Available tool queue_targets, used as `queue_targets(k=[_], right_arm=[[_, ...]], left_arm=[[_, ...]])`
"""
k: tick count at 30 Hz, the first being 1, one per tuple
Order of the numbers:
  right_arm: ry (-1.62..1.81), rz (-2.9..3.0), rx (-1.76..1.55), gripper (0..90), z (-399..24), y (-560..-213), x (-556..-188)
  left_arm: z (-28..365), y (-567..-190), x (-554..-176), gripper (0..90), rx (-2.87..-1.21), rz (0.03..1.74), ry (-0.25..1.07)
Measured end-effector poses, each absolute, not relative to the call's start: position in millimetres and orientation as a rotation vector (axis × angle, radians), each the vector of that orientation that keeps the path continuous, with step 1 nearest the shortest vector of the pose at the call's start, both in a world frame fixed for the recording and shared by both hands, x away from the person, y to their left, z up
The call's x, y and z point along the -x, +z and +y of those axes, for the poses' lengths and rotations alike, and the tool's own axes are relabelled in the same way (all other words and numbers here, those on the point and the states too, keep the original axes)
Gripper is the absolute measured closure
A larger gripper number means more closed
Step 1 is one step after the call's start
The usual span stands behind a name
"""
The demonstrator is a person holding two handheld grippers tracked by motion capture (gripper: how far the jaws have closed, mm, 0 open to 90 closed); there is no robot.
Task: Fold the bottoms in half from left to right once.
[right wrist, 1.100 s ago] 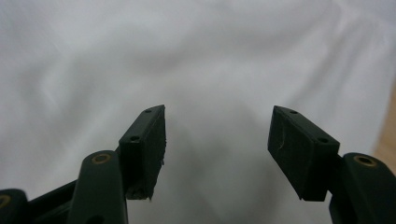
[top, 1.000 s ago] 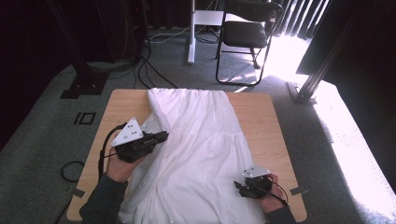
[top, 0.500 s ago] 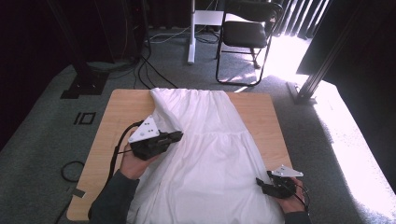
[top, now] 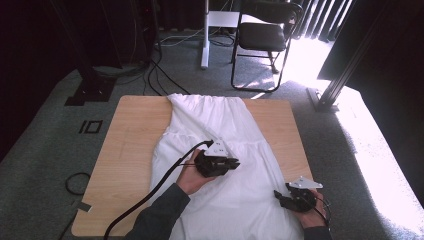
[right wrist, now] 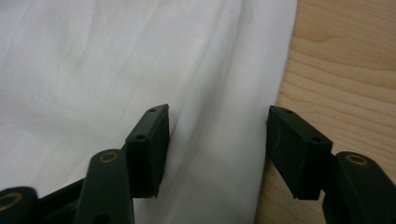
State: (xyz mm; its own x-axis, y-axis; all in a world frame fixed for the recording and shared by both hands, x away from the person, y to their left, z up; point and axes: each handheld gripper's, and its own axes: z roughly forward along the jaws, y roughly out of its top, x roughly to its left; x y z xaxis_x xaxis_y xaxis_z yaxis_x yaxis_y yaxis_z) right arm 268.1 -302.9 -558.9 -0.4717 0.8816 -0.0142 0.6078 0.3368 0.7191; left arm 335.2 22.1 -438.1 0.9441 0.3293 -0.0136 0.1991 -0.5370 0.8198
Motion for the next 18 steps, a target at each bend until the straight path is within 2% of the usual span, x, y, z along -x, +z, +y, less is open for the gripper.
queue_targets(k=[4,9,13,18], right_arm=[[0.924,2.179,-1.26,42.1,-285.6,-546.5,-265.0],[1.022,2.162,-1.182,47.1,-253.6,-519.2,-270.7],[1.08,2.165,-1.139,55.1,-224.1,-502.9,-285.5],[1.076,2.2,-1.13,53.4,-195.2,-501.6,-318.2]], left_arm=[[26.8,-442.2,-341.5,66.2,-2.165,0.404,0.196],[43.9,-432.7,-339.6,62.1,-2.157,0.425,0.276],[63.4,-424.2,-332.0,58.9,-2.148,0.446,0.378],[99.1,-422.6,-322.4,56.0,-2.134,0.509,0.482]])
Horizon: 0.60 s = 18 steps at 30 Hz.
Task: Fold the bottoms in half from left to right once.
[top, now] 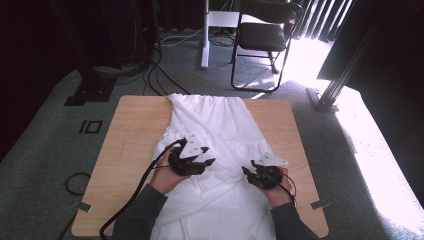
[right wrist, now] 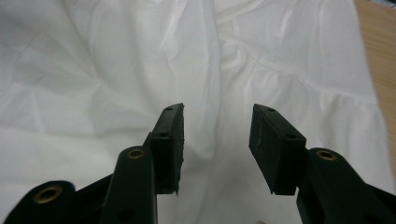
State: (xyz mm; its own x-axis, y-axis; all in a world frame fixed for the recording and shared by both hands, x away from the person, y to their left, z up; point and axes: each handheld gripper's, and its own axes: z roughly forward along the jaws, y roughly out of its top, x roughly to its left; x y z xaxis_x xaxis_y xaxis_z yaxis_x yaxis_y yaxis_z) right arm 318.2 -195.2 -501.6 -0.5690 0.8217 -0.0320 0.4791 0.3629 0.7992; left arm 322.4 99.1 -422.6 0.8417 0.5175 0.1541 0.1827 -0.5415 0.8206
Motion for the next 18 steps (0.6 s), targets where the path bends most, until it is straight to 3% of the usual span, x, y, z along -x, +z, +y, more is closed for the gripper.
queue_targets(k=[7,12,14,18], right_arm=[[1.062,2.292,-1.198,46.8,-173.7,-514.9,-363.5],[1.043,2.332,-1.232,47.8,-161.2,-523.1,-385.2],[1.04,2.352,-1.247,52.5,-158.6,-525.8,-392.5],[1.065,2.386,-1.245,82.5,-155.7,-524.6,-396.5]], left_arm=[[159.8,-448.3,-321.3,51.0,-2.113,0.688,0.557],[202.7,-480.3,-332.1,44.1,-2.085,0.918,0.579],[215.8,-492.8,-337.1,40.8,-2.084,0.987,0.583],[239.3,-516.3,-343.7,38.1,-2.049,1.102,0.532]])
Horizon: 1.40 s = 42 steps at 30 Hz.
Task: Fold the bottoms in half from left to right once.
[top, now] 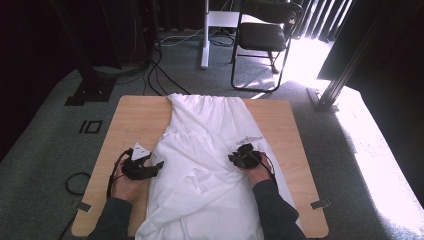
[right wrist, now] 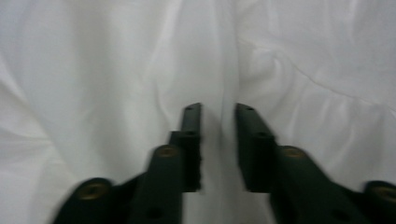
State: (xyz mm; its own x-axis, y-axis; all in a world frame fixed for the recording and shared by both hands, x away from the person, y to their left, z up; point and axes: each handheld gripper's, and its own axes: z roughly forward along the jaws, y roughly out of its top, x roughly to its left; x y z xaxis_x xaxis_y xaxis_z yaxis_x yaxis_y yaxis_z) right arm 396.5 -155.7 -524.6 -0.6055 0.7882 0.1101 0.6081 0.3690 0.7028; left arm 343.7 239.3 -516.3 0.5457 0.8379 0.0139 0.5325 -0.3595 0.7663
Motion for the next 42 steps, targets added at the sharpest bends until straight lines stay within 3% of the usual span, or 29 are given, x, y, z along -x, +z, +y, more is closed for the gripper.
queue_targets(k=[2,10,23,25,29,30,38,42], right_arm=[[1.112,2.389,-1.212,89.6,-154.6,-518.6,-392.6],[1.263,2.32,-1.083,89.9,-155.5,-475.0,-376.9],[1.31,2.207,-1.083,89.9,-185.9,-445.9,-368.1],[1.309,2.201,-1.087,89.9,-189.6,-444.9,-367.6],[1.3,2.189,-1.097,90.0,-193.9,-444.4,-369.2],[1.305,2.182,-1.105,90.0,-195.1,-443.9,-369.7],[1.304,2.123,-1.116,90.0,-209.1,-431.6,-370.6],[1.385,2.03,-1.134,90.0,-233.8,-411.7,-360.5]], left_arm=[[248.0,-524.3,-343.7,36.1,-2.032,1.136,0.487],[257.6,-540.4,-344.3,31.9,-1.957,1.142,0.247],[244.2,-550.8,-340.4,32.2,-2.01,1.09,0.175],[241.2,-550.5,-339.1,40.9,-2.036,1.074,0.219],[239.7,-543.2,-338.3,84.1,-2.059,1.05,0.285],[241.0,-538.6,-338.0,88.7,-2.044,1.046,0.299],[259.0,-465.6,-329.1,90.0,-1.935,1.002,0.548],[259.1,-424.9,-317.9,90.0,-1.897,0.912,0.567]])
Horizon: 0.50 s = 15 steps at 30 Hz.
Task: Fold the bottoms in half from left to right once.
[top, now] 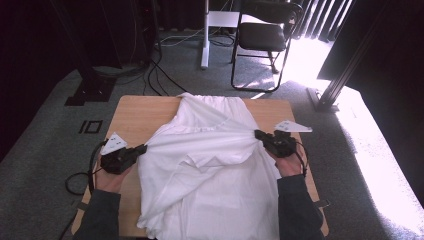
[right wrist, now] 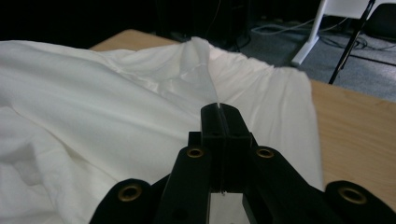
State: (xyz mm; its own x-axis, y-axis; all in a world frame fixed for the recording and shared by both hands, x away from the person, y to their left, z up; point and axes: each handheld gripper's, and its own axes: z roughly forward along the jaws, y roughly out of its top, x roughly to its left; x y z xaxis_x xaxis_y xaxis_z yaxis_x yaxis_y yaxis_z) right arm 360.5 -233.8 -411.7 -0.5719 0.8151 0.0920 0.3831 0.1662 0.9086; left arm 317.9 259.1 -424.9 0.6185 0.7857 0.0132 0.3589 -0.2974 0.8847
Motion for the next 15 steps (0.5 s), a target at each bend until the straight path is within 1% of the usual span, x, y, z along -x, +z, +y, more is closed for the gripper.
queue_targets(k=[3,6,9,11,12,15], right_arm=[[1.354,1.981,-1.148,90.0,-249.0,-404.4,-352.0],[1.288,1.955,-1.214,90.0,-266.9,-411.5,-350.1],[1.175,1.966,-1.312,90.0,-284.6,-434.8,-355.9],[1.091,1.98,-1.372,90.0,-294.7,-453.5,-362.1],[1.055,1.979,-1.406,90.0,-299.5,-463.0,-365.8],[0.993,2.009,-1.478,90.0,-309.5,-488.8,-377.4]], left_arm=[[235.6,-417.2,-316.7,90.0,-1.984,0.84,0.542],[204.0,-425.7,-320.5,89.3,-2.063,0.772,0.534],[178.4,-441.5,-328.6,84.5,-2.1,0.748,0.516],[167.0,-451.7,-333.3,79.4,-2.145,0.736,0.529],[163.3,-456.1,-334.9,75.4,-2.154,0.745,0.518],[159.9,-461.7,-335.6,68.5,-2.176,0.75,0.534]])
